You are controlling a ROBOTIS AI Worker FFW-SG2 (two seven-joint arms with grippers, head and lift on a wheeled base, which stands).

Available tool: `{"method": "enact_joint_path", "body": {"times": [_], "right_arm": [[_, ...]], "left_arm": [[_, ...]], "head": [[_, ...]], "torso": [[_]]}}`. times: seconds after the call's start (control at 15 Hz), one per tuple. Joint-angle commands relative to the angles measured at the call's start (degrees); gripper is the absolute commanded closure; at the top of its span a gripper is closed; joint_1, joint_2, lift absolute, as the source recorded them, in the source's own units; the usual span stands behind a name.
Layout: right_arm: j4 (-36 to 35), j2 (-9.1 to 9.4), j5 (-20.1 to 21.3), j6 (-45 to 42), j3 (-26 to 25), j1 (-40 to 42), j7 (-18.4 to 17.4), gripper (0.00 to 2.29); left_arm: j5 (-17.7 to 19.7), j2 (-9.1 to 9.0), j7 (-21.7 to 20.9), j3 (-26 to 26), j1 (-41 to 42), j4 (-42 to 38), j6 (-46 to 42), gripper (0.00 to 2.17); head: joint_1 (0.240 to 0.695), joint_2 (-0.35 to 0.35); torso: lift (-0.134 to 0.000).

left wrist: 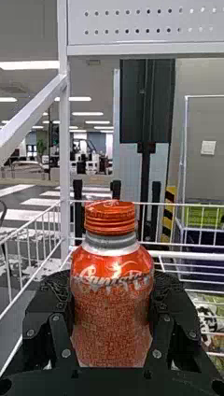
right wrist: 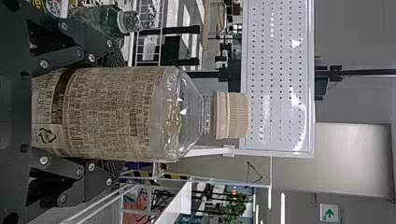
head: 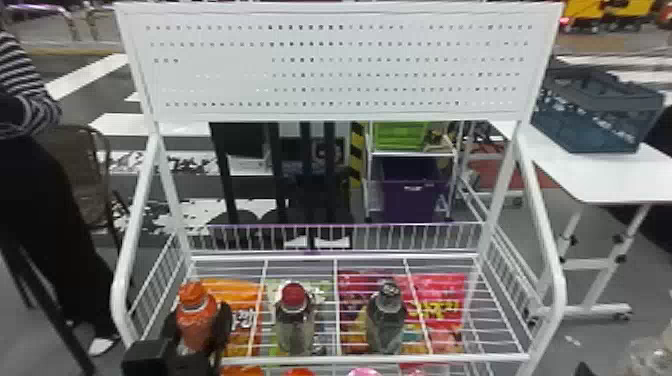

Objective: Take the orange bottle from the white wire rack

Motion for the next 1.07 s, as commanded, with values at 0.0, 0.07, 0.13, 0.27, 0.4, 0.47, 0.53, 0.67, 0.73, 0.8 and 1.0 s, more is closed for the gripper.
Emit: {"method": "enact_joint_path", "body": {"times": [0.0,0.07,0.13,0.27,0.4,0.47,0.53,0.67,0.73,0.8,1.0], "right_arm": [[-0.29,0.05,0.13,0.33,0.09,-0.1,0.0,1.03],[-0.29,0.05,0.21,0.51,0.09,-0.19,0.0,1.03],[-0.29,0.05,0.21,0.51,0.18,-0.19,0.0,1.03],[-0.38,0.05,0.13,0.69,0.26,-0.28,0.0,1.03],[-0.29,0.05,0.21,0.69,0.35,-0.54,0.0,1.03],[-0.21,0.05,0.3,0.69,0.44,-0.54,0.0,1.03],[-0.21,0.05,0.39,0.69,0.53,-0.63,0.0,1.03],[-0.21,0.05,0.3,0.69,0.62,-0.63,0.0,1.03],[-0.21,0.05,0.13,0.69,0.62,-0.63,0.0,1.03],[-0.12,0.05,0.04,0.51,0.62,-0.63,0.0,1.03],[-0.12,0.05,0.04,0.51,0.7,-0.63,0.0,1.03]], "left_arm": [[0.01,0.51,0.36,0.96,4.9,-10.95,7.22,2.1],[-0.08,0.95,0.36,2.45,7.28,-15.43,10.21,2.1],[-0.08,1.39,0.36,3.51,9.65,-20.26,14.08,2.1],[-0.08,1.83,0.36,5.61,14.83,-28.96,18.12,2.1],[-0.17,2.18,0.01,7.81,20.37,-36.35,18.47,2.09],[-0.43,2.18,-0.08,8.52,22.31,-39.07,18.47,2.09],[-0.43,2.18,-0.34,9.92,24.68,-42.06,18.47,2.1],[-0.26,2.18,-0.78,11.42,28.9,-46.89,19.17,2.09],[-0.26,2.18,-0.87,11.94,31.18,-48.74,19.35,2.09],[-0.26,2.01,-0.87,12.56,33.12,-50.15,19.35,2.09],[-0.35,1.57,-0.96,13.7,37.42,-52.43,19.35,2.09]], "head": [[0.499,0.0],[0.499,0.0],[0.499,0.0],[0.499,0.0],[0.499,0.0],[0.499,0.0],[0.499,0.0],[0.499,0.0],[0.499,0.0],[0.499,0.0],[0.499,0.0]], "torso": [[0.0],[0.0],[0.0],[0.0],[0.0],[0.0],[0.0],[0.0],[0.0],[0.0],[0.0]]}}
